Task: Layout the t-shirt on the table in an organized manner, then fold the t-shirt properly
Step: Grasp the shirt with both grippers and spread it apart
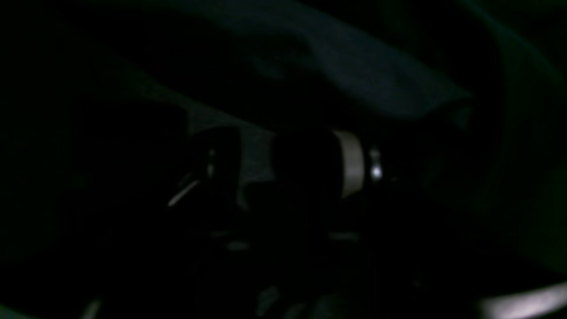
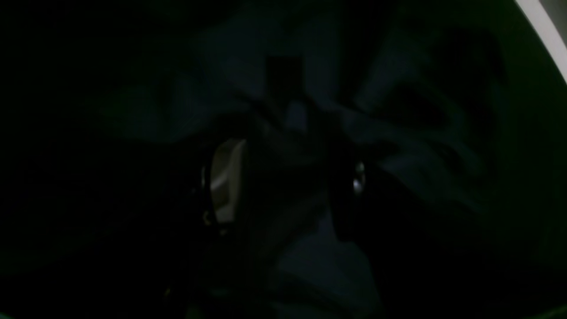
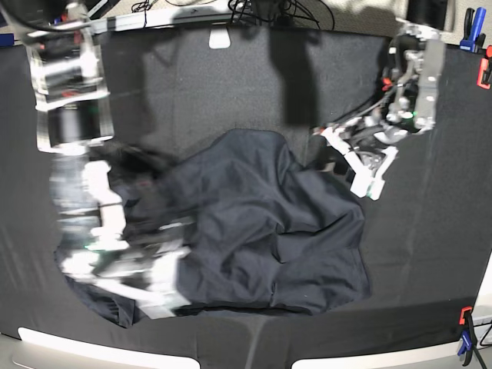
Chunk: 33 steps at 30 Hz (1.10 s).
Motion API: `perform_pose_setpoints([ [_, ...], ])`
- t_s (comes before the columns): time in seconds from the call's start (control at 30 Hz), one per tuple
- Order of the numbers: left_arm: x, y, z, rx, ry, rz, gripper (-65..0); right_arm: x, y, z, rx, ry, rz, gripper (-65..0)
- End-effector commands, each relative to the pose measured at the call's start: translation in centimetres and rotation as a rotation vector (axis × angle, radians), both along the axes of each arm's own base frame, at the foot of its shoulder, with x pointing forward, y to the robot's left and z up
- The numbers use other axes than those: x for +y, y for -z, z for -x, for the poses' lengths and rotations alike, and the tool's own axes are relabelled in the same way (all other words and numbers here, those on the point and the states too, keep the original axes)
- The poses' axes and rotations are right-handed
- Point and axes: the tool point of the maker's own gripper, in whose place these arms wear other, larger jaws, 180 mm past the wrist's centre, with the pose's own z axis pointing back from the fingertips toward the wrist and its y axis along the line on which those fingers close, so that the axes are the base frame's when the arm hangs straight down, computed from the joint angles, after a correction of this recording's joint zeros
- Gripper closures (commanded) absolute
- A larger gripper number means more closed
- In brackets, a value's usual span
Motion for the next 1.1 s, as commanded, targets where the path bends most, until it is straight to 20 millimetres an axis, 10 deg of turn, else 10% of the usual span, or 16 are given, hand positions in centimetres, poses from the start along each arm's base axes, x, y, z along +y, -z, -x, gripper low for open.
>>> perform_pose_setpoints([
  [0.0, 0.0, -1.4, -1.1, -0.052, -0.008, 0.008, -30.7, -1.0, -2.4, -1.0, -0.06, 0.02, -0.028, -28.2],
  [0.3, -1.6, -3.2, -2.2, -0.084, -0.05, 0.14, -30.7, -7.3, -2.6, 1.1, -0.062, 0.177, -0.179, -28.2],
  [0.67, -8.8, -10.9, -7.2, -0.224, 0.015, 0.341, -30.7, -7.5, -0.5, 2.7, -0.002, 0.186, -0.192, -28.2],
  [0.9, -8.4, -10.9, -7.8, -0.142, 0.064, 0.267, -30.7, -7.4, -0.6, 2.7, -0.008, 0.184, -0.196, -28.2],
  [1.07, -4.4, -10.2, -6.8, -0.138, -0.013, 0.235, -30.7, -7.4, -0.6, 2.6, -0.009, 0.184, -0.196, -28.2],
])
